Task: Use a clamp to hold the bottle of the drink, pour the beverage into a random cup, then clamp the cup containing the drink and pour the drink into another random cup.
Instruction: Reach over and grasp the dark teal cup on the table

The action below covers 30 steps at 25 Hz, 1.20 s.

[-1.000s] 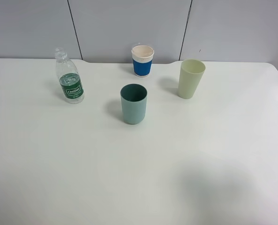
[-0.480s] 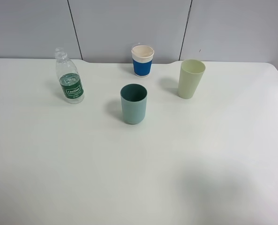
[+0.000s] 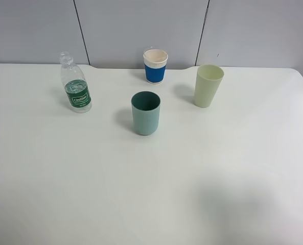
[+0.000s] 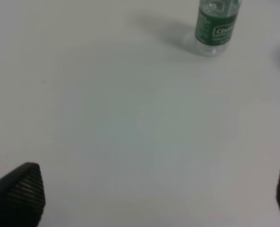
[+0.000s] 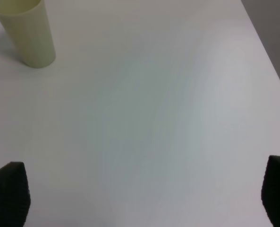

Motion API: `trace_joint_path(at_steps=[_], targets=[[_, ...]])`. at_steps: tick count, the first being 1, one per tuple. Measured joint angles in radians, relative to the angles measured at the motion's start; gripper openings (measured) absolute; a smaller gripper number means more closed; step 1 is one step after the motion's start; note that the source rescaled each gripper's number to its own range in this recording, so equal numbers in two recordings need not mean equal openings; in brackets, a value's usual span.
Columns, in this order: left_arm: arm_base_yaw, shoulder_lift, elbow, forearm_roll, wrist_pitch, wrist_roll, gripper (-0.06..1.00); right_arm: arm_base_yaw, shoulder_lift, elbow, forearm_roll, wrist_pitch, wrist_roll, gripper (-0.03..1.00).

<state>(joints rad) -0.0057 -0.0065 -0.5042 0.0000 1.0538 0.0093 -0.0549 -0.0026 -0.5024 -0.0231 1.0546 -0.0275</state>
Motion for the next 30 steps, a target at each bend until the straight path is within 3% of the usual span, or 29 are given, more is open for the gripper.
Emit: trace_joint_path(at_steps=[30], targets=[[0.0, 0.0, 0.0, 0.0, 0.0, 0.0, 1.0, 0.0, 0.0, 0.0, 0.0, 0.0, 0.0, 0.95]])
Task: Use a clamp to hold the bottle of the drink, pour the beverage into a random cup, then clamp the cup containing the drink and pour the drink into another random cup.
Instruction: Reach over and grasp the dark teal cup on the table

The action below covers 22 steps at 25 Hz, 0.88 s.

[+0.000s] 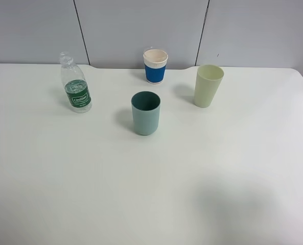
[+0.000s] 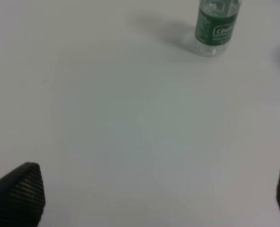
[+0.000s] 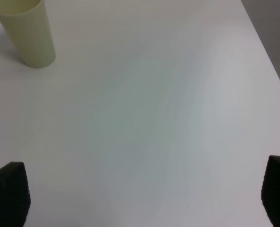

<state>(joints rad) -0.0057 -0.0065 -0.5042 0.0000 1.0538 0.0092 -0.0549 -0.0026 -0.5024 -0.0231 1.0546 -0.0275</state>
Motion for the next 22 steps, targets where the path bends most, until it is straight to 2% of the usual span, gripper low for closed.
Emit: trace_joint_path(at_steps=[6, 14, 19, 22], targets=[[0.0, 0.0, 0.0, 0.0, 0.0, 0.001, 1.0, 0.0, 0.011, -0.016, 0.01, -0.014, -0.011, 0.95], [0.0, 0.0, 0.0, 0.0, 0.0, 0.0, 1.0, 0.0, 0.308, -0.143, 0.023, -0.227, -0.093, 0.95], [0.0, 0.0, 0.0, 0.0, 0.0, 0.0, 1.0, 0.0, 0.542, -0.209, 0.094, -0.35, -0.185, 0.95], [0.0, 0.0, 0.0, 0.0, 0.0, 0.0, 1.0, 0.041, 0.663, -0.232, 0.113, -0.421, -0.226, 0.95]])
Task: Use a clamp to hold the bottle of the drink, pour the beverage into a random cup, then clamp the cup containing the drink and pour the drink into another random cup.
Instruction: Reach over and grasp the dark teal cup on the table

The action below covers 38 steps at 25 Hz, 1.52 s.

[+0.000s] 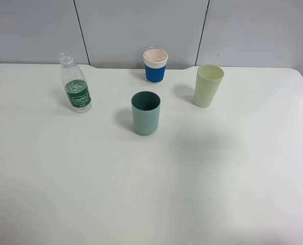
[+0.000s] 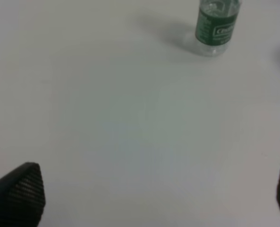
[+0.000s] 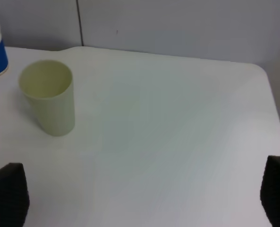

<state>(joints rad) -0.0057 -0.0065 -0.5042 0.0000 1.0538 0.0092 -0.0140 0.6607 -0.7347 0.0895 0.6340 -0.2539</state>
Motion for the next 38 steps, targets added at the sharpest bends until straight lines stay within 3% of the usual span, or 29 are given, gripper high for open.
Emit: trace_joint_path(at_steps=[6, 20, 28, 38], targets=[[0.0, 0.0, 0.0, 0.0, 0.0, 0.0, 1.0, 0.195, 0.197, -0.011, 0.01, -0.154, -0.014, 0.95], [0.0, 0.0, 0.0, 0.0, 0.0, 0.0, 1.0, 0.584, 0.504, -0.011, 0.007, -0.291, -0.014, 0.95], [0.0, 0.0, 0.0, 0.0, 0.0, 0.0, 1.0, 0.655, 0.63, 0.054, -0.028, -0.419, 0.058, 0.95], [0.0, 0.0, 0.0, 0.0, 0.0, 0.0, 1.0, 0.655, 0.771, 0.231, -0.061, -0.757, 0.119, 0.95]])
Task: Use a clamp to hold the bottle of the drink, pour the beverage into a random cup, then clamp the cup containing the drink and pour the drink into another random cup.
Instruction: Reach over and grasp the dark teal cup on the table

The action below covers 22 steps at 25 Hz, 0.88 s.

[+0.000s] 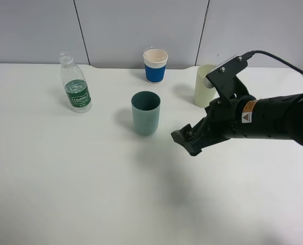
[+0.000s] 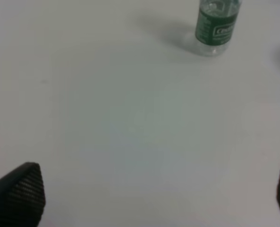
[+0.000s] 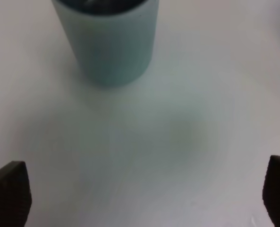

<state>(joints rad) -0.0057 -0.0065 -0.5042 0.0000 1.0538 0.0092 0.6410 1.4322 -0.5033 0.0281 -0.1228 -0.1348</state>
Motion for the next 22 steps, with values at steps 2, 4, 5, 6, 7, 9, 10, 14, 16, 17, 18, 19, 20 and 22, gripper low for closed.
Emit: trace_joint_path(at_steps=[2, 4, 5, 6, 7, 9, 10, 14, 16, 17, 18, 19, 20, 22], targets=[[0.0, 0.0, 0.0, 0.0, 0.0, 0.0, 1.0, 0.0, 0.041, 0.007, 0.0, -0.05, 0.002, 0.95], [0.0, 0.0, 0.0, 0.0, 0.0, 0.0, 1.0, 0.0, 0.081, 0.007, 0.0, -0.1, 0.002, 0.95], [0.0, 0.0, 0.0, 0.0, 0.0, 0.0, 1.0, 0.0, 0.104, 0.007, 0.0, -0.129, 0.002, 0.95], [0.0, 0.0, 0.0, 0.0, 0.0, 0.0, 1.0, 0.0, 0.127, 0.007, 0.0, -0.158, 0.003, 0.95], [0.0, 0.0, 0.0, 0.0, 0.0, 0.0, 1.0, 0.0, 0.147, 0.007, 0.0, -0.185, 0.006, 0.95], [0.0, 0.0, 0.0, 0.0, 0.0, 0.0, 1.0, 0.0, 0.195, 0.006, 0.0, -0.234, 0.006, 0.95], [0.0, 0.0, 0.0, 0.0, 0.0, 0.0, 1.0, 0.0, 0.214, 0.006, 0.0, -0.264, 0.001, 0.95], [0.0, 0.0, 0.0, 0.0, 0.0, 0.0, 1.0, 0.0, 0.292, 0.008, -0.001, -0.375, -0.025, 0.95], [0.0, 0.0, 0.0, 0.0, 0.0, 0.0, 1.0, 0.0, 0.329, 0.008, -0.005, -0.431, -0.036, 0.95], [0.0, 0.0, 0.0, 0.0, 0.0, 0.0, 1.0, 0.0, 0.344, 0.008, -0.008, -0.461, -0.038, 0.95], [0.0, 0.0, 0.0, 0.0, 0.0, 0.0, 1.0, 0.0, 0.361, 0.008, -0.011, -0.489, -0.04, 0.95], [0.0, 0.0, 0.0, 0.0, 0.001, 0.0, 1.0, 0.0, 0.377, 0.008, -0.017, -0.52, -0.045, 0.95], [0.0, 0.0, 0.0, 0.0, 0.001, 0.0, 1.0, 0.0, 0.395, 0.008, -0.028, -0.549, -0.053, 0.95], [0.0, 0.0, 0.0, 0.0, 0.001, 0.0, 1.0, 0.0, 0.423, 0.008, -0.054, -0.594, -0.066, 0.95]])
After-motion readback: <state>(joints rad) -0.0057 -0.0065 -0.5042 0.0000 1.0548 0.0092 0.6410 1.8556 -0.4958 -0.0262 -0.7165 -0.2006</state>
